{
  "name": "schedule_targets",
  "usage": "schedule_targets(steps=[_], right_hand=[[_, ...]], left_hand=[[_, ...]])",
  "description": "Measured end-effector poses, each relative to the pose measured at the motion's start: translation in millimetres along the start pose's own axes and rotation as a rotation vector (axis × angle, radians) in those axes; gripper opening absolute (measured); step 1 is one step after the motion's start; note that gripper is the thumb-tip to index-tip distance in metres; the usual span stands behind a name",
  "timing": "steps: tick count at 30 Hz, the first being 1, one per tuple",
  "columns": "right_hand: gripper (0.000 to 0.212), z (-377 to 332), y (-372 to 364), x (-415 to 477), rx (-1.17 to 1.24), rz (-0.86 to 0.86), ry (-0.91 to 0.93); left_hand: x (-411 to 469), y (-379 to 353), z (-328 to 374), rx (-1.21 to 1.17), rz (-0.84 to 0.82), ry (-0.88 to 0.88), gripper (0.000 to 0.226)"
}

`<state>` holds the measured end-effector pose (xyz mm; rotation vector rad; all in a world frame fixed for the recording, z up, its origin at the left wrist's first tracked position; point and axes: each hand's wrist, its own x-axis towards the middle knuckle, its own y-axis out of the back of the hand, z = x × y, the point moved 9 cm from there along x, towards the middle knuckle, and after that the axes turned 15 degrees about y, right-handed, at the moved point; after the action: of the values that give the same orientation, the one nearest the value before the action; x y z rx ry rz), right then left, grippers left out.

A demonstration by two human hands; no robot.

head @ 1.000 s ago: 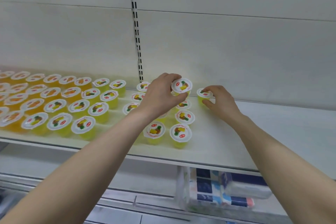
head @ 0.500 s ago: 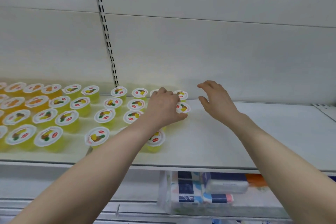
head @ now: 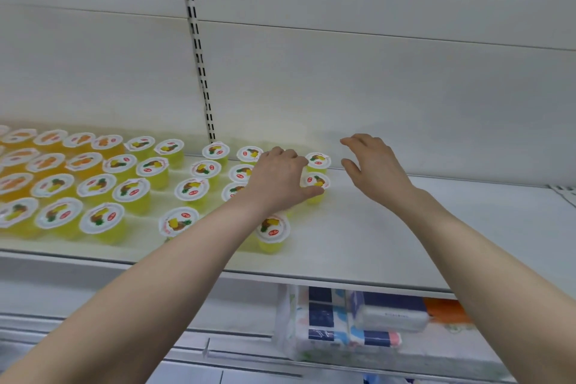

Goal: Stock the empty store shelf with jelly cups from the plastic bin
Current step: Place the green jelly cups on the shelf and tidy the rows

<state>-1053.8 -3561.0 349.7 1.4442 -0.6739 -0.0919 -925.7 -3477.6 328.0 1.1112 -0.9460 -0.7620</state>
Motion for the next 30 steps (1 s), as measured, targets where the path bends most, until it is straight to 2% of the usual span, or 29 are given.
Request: schedule_targets(steps=[7,15,22,30], right_hand=[[0.042,-40.3,10.4,13.7,-0.029,0.009,0.113],[0.043,-138.0,19.8,36.5,-0.045,0.023,0.274],[0.043,-278.6,22.2,62.9,-0.016,0.079,0.425],[0.046,-478.6,6.0,78.8,0.037,0.097,0.637]], left_hand=[[-15.4,48.1,-48.4,-0.098,0.144,0.069,0.049],[-73.0,98.5,-133.2,-0.068,0.241,0.157,0.046],[-149.2,144.5,-240.8,0.004,0.324,0.236,0.045],[-261.7,199.6,-389.4,0.083,0.370,0.370,0.045]])
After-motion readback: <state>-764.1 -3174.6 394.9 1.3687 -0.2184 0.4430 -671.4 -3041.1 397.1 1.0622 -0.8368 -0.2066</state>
